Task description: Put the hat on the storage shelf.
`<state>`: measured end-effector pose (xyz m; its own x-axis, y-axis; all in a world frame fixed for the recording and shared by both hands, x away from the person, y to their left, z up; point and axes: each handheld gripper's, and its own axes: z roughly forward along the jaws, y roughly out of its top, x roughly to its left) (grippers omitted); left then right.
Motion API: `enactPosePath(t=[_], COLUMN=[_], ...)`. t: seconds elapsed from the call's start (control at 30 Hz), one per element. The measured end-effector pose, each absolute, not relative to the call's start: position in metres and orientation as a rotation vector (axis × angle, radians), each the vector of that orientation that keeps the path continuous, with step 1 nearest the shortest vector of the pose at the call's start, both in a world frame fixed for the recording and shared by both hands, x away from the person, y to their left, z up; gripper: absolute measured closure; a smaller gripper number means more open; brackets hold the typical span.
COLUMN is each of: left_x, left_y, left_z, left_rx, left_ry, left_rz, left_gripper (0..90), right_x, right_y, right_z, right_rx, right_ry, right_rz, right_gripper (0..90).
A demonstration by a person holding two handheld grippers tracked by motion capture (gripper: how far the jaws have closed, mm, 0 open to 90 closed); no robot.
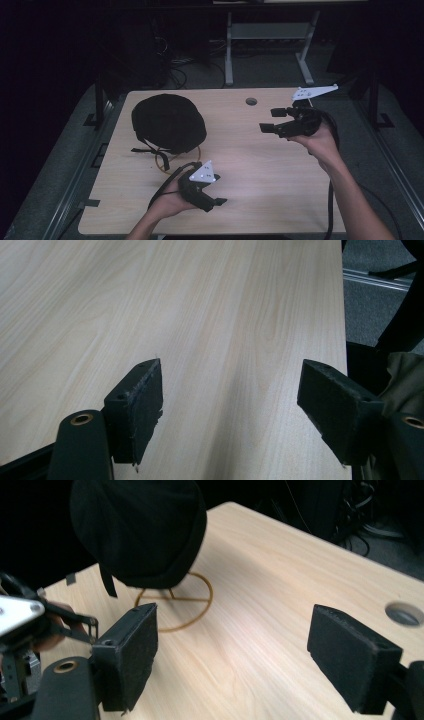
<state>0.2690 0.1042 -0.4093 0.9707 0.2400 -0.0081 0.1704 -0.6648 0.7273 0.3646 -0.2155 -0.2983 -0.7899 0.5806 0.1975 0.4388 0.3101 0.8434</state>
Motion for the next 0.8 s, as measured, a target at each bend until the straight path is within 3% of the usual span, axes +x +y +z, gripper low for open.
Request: enactPosePath(t=[0.8], left_x=[0.270], left_y=[0.106], left_z=[-0.410], left_rx=[2.290], left_ry=[0.309], left_rz=[0.110], left_gripper=[24.3], right_x=[0.302], right_y=[-0.281], right_z=[-0.364], right_rx=[1.085], right_ry=[2.394], right_rz=[1.447], right_gripper=[19.3])
